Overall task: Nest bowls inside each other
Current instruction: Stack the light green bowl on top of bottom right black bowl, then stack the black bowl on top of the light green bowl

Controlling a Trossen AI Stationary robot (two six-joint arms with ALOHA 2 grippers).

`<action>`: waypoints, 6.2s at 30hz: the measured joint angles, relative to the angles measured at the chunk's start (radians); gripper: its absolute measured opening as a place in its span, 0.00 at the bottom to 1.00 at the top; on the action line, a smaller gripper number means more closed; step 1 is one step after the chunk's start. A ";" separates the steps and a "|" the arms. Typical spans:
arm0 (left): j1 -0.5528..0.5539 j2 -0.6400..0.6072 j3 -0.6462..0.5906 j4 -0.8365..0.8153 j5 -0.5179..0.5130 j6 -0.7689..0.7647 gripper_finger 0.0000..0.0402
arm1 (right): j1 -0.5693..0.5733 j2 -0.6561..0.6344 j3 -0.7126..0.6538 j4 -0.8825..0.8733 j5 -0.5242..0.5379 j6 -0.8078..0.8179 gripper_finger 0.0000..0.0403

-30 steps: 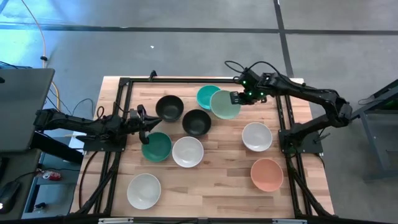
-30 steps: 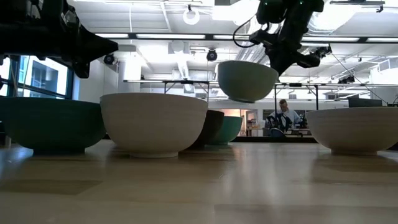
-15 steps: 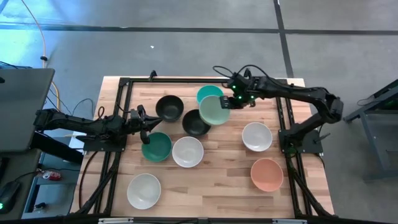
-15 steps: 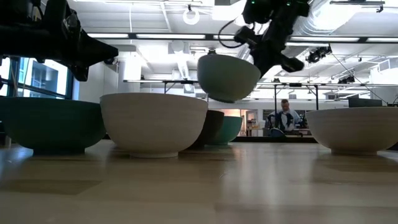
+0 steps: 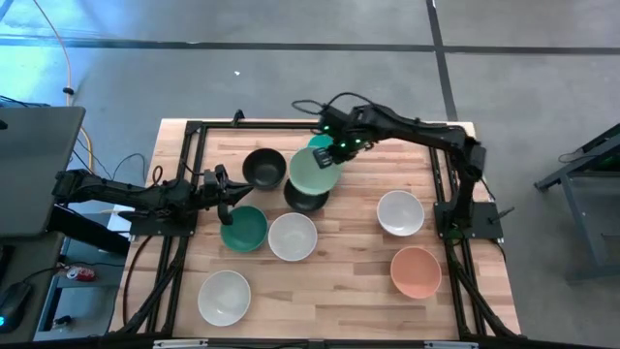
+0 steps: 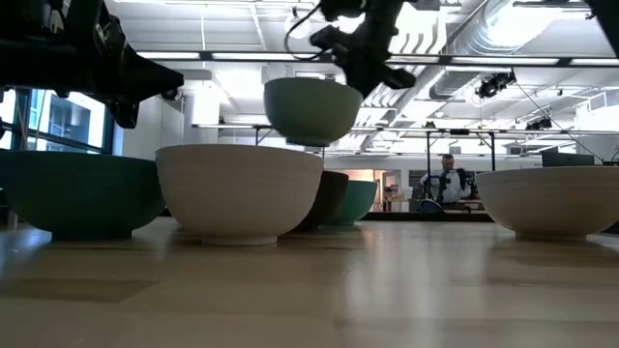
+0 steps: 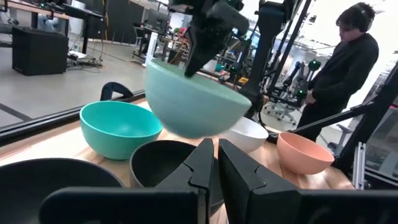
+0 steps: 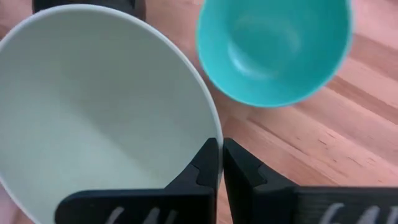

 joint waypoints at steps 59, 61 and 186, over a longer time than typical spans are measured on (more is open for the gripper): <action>0.000 0.000 0.000 -0.030 0.023 -0.026 0.04 | 0.078 0.158 -0.082 0.098 0.073 0.104 0.00; 0.000 0.000 0.000 -0.030 0.023 -0.026 0.04 | 0.082 0.175 -0.082 0.100 0.058 0.104 0.00; 0.844 1.192 1.093 -1.362 0.401 0.578 0.03 | 0.214 -0.536 -0.078 0.092 0.142 -0.624 0.28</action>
